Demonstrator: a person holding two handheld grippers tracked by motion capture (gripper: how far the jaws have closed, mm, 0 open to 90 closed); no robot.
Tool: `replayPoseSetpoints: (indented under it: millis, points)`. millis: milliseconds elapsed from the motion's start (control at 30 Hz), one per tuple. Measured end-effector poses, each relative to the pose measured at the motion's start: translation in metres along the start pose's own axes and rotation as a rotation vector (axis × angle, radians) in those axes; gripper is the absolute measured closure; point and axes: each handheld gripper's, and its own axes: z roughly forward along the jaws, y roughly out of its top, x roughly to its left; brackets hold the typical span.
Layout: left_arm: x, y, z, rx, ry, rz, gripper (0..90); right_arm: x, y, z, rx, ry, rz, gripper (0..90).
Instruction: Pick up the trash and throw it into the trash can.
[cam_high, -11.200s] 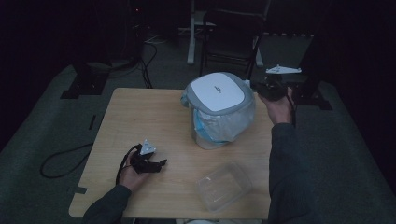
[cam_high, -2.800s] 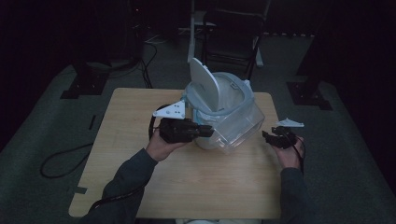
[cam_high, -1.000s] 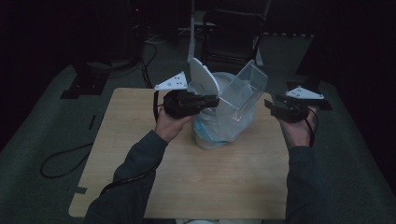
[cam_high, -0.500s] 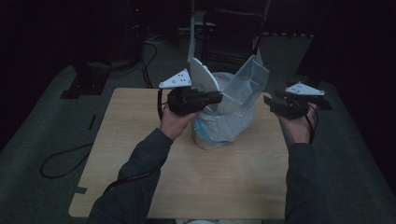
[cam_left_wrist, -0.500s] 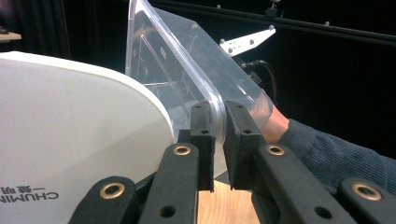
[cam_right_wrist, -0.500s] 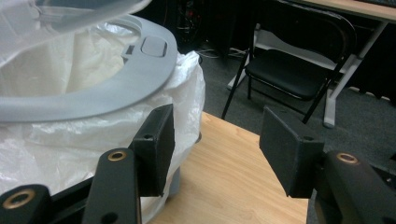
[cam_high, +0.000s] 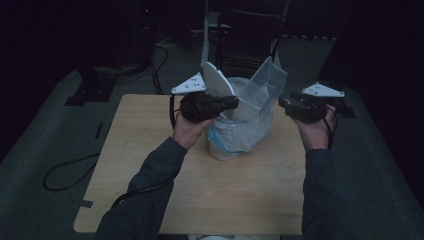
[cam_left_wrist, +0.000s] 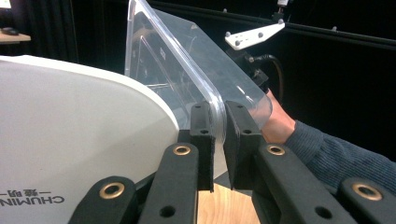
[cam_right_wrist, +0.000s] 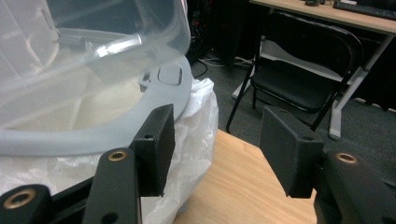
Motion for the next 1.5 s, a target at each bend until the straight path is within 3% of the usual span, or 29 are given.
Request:
replayPoseSetpoints:
  millis: [433, 1033, 1500]
  points:
    - [-0.001, 0.000, -0.001, -0.009, 0.011, 0.004, 83.3, 0.006, 0.010, 0.003, -0.023, 0.012, 0.001, 44.9]
    - [-0.009, 0.002, 0.000, -0.016, -0.034, 0.034, 75.0, 0.016, 0.017, 0.019, -0.006, 0.032, -0.004, 45.4]
    - [-0.009, 0.001, -0.001, -0.013, -0.033, 0.041, 69.4, 0.017, 0.020, 0.019, -0.005, 0.032, -0.018, 45.6]
